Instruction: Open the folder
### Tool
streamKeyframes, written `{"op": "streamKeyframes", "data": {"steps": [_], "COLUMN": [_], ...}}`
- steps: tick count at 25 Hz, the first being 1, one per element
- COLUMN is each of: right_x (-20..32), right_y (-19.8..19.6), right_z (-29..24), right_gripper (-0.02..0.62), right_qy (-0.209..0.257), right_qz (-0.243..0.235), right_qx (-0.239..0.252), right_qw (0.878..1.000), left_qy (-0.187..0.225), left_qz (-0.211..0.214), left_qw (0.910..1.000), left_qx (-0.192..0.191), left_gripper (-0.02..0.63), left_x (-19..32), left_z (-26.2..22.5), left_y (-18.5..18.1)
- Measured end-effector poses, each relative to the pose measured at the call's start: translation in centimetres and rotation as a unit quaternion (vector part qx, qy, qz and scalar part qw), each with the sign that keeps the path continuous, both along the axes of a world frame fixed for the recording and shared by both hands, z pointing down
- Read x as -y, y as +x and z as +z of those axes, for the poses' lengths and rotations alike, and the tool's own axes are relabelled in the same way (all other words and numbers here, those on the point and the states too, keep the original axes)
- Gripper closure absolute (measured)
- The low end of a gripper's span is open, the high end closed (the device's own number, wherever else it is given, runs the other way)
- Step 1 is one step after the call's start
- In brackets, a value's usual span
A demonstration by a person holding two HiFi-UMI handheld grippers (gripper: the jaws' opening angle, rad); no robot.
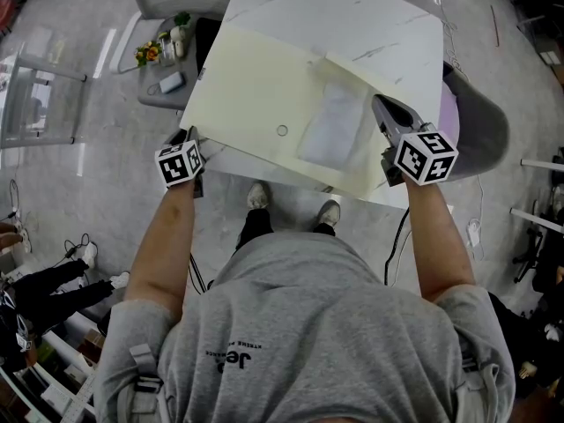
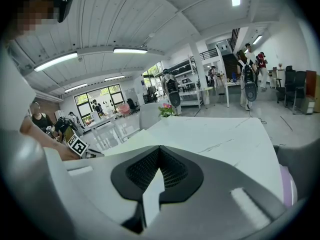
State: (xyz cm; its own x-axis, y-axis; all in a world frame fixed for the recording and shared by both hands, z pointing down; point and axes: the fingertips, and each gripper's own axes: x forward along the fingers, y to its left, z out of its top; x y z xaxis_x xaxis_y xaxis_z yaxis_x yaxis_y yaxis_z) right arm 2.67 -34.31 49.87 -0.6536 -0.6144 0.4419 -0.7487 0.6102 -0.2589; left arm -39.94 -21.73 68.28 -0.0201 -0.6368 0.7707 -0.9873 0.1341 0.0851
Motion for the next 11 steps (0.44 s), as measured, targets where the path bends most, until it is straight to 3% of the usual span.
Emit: {"op": "streamKeyframes", "data": {"steps": [11], "right_x": [0.0], "right_y": [0.04], "right_z": [0.0], "right_gripper": [0.597], "right_qy": [0.001], "right_qz": [-0.002], "right_qx": [-0.001], "right_qw": [1.0], "left_qy": [0.002], "left_qz": [0.0], "left_qw": [1.0], "left_qx": [-0.002], "left_gripper": [0.506], "left_x": [-0.07], "left_z": [0.06], "left_y": [0.13]}}
